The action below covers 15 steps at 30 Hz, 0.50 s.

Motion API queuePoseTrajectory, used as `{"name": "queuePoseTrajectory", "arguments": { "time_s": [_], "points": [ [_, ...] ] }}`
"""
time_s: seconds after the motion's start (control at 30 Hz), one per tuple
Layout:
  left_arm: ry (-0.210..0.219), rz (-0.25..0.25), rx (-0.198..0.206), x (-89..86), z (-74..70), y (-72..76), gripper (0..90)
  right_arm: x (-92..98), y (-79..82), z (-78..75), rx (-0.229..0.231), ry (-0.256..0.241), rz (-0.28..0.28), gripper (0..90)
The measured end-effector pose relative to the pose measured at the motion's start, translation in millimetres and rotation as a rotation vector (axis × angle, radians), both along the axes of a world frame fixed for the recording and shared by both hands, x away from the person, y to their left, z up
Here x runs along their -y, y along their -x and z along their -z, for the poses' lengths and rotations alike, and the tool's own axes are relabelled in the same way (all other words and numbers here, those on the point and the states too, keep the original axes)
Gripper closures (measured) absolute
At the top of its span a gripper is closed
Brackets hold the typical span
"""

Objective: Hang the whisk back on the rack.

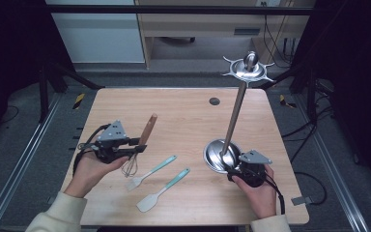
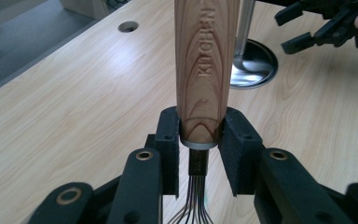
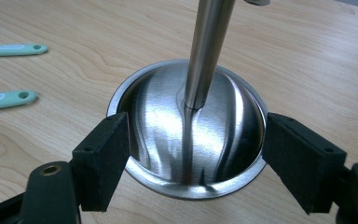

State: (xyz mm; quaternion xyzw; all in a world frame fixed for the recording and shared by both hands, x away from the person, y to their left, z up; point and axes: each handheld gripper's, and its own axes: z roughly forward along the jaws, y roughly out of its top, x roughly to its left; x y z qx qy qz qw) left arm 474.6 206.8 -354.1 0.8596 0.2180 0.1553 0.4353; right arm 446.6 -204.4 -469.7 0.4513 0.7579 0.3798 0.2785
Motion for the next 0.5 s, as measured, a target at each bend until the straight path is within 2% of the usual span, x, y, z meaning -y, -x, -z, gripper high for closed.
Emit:
{"name": "queuePoseTrajectory", "arguments": {
  "time_s": [0.1,0.13,0.23,0.5],
  "points": [
    [0.003,0.026,0.009,20.7,-0.4,-0.3,69.8,0.4,0.0,-0.1,-0.001,-0.001,0.002,22.5],
    [0.003,0.026,0.009,20.7,-0.4,-0.3,69.8,0.4,0.0,-0.1,-0.001,-0.001,0.002,22.5],
    [0.011,0.047,0.017,36.4,-3.5,0.7,69.8,0.1,-0.1,0.1,-0.005,-0.002,0.002,22.3],
    [0.029,0.073,0.038,55.8,-11.1,1.7,69.8,0.5,-0.2,0.0,-0.004,-0.002,0.003,22.1]
  ]
}}
